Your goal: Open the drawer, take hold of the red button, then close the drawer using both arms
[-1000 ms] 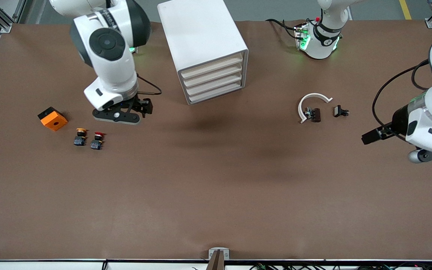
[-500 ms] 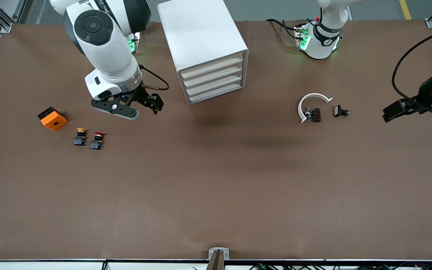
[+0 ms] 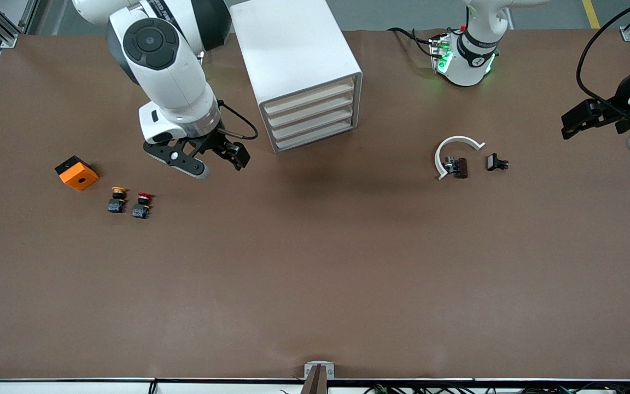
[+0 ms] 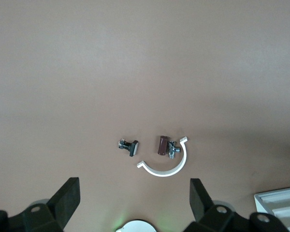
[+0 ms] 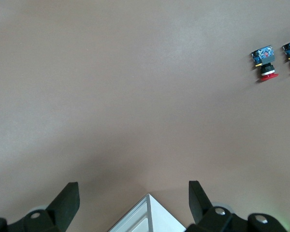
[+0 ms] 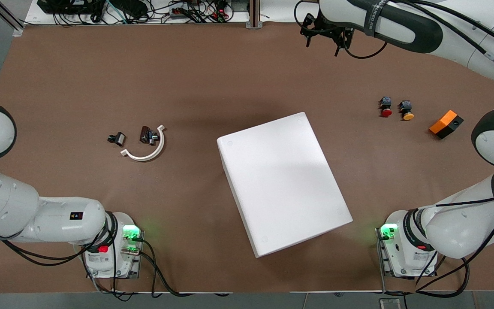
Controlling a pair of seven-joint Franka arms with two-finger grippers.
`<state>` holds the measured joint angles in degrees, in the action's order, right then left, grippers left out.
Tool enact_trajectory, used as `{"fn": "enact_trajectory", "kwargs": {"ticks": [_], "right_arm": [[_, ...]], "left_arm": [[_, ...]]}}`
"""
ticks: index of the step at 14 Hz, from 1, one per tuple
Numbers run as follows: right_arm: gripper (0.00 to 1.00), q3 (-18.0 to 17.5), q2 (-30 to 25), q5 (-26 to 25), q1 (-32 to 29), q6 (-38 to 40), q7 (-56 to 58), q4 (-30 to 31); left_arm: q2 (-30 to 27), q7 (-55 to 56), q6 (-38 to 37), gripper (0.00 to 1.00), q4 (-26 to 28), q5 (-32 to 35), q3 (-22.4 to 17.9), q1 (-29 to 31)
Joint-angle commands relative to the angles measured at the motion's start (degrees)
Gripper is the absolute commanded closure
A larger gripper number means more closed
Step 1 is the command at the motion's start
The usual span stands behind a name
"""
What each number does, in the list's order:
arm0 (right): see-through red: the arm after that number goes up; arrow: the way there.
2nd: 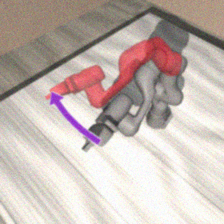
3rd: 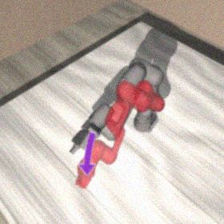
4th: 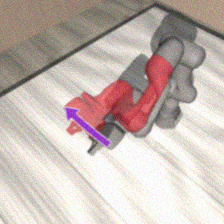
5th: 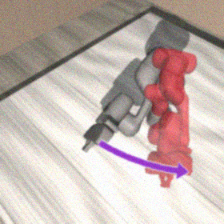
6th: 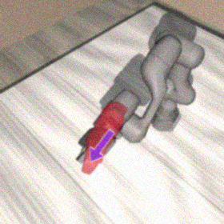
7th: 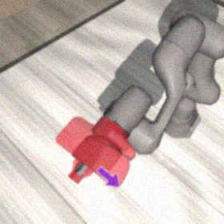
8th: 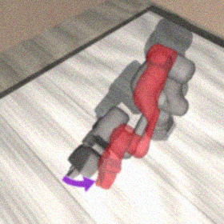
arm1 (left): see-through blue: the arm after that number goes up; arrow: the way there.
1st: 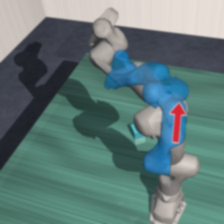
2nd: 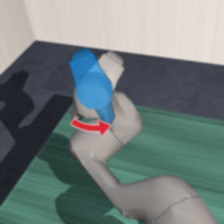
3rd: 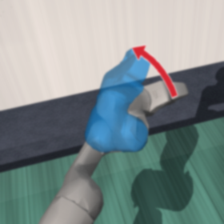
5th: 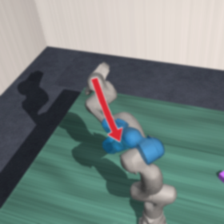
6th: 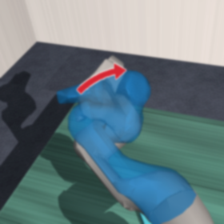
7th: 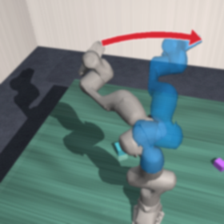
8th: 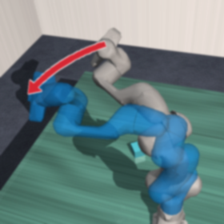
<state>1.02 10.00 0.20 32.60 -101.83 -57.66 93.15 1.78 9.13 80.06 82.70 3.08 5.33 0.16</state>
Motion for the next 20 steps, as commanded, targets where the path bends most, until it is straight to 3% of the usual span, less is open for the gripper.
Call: {"fn": "enact_trajectory", "kwargs": {"ticks": [1,6,20], "right_arm": [[0.00,0.0,1.0,0.9,-0.2,1.0,-0.4,-1.9],[0.00,0.0,1.2,0.9,0.0,0.9,-0.5,-1.9],[0.00,0.0,1.5,0.9,-0.2,0.9,-0.5,-2.0]], "left_arm": [[-6.8,-1.2,5.4,0.00,9.6,-1.8,-1.9,-0.9],[-9.1,-0.2,5.5,0.00,12.6,-1.8,-1.5,-0.8],[-8.5,-0.2,5.8,0.00,12.3,-1.9,-0.1,-0.8]]}}
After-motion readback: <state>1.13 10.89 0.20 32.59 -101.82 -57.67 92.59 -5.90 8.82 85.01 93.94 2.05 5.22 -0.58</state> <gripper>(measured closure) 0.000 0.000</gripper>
